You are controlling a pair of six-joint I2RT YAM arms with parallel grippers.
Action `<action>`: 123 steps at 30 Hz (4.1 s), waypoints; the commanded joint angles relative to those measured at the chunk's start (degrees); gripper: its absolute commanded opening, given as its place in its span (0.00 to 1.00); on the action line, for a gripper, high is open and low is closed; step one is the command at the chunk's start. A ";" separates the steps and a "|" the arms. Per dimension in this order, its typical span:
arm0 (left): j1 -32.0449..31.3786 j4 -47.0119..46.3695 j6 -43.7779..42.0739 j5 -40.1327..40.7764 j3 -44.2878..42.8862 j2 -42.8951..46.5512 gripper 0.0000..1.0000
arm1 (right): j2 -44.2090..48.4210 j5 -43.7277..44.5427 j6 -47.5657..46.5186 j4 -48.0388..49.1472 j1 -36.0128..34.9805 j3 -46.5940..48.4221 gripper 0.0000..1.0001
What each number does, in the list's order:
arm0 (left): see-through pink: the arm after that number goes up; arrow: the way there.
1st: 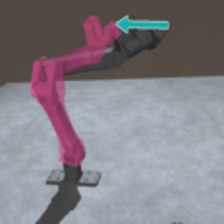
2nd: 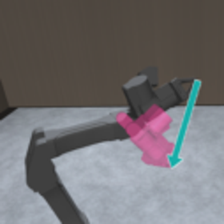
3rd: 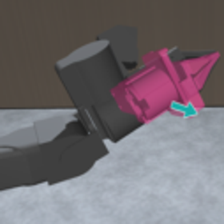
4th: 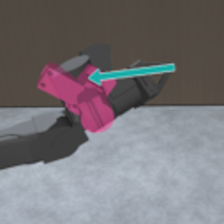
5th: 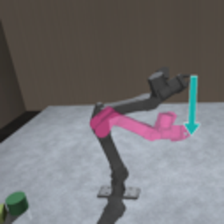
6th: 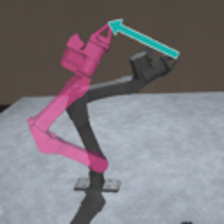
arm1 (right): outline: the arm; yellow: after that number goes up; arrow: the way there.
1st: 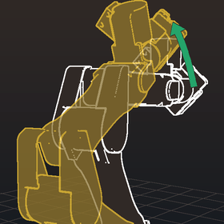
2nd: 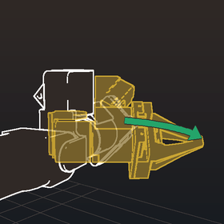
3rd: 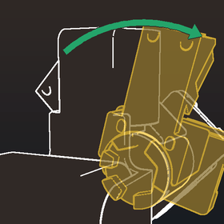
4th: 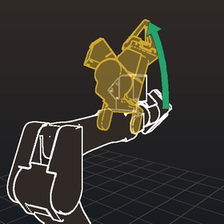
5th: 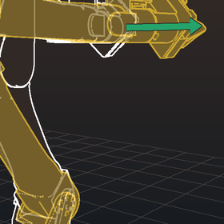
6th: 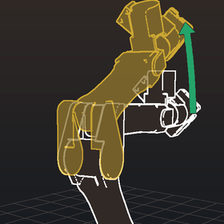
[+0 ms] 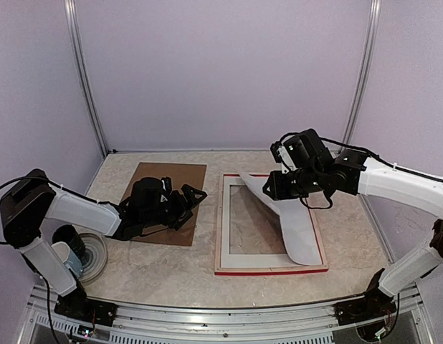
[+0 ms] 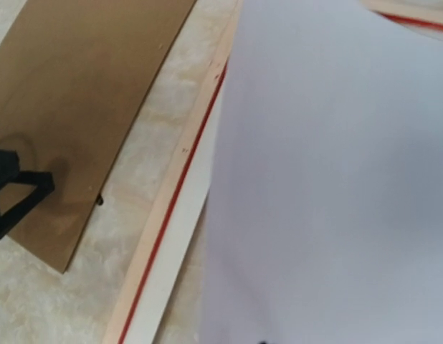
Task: Put the photo into the frame
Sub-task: Turn over the photo, then place the photo on the mat board, then pick up the backboard from the center of the board.
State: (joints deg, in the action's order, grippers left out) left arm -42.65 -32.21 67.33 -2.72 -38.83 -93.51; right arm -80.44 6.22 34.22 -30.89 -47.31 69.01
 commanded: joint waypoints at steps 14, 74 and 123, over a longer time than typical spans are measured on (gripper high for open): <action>0.65 -2.04 -0.71 -1.85 0.44 -0.50 0.99 | -6.21 -0.85 0.24 3.55 -2.09 2.09 0.36; -0.68 13.80 -10.46 9.99 16.77 29.29 0.99 | -37.81 15.32 -9.30 -12.30 -20.95 19.40 0.82; -0.71 12.31 -10.94 9.01 15.45 27.20 0.99 | -24.56 12.19 -10.74 -12.09 -14.76 11.73 0.92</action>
State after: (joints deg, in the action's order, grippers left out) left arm -43.53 -18.83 57.21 6.24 -22.11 -66.70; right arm -112.79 21.02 24.08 -45.80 -66.48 83.11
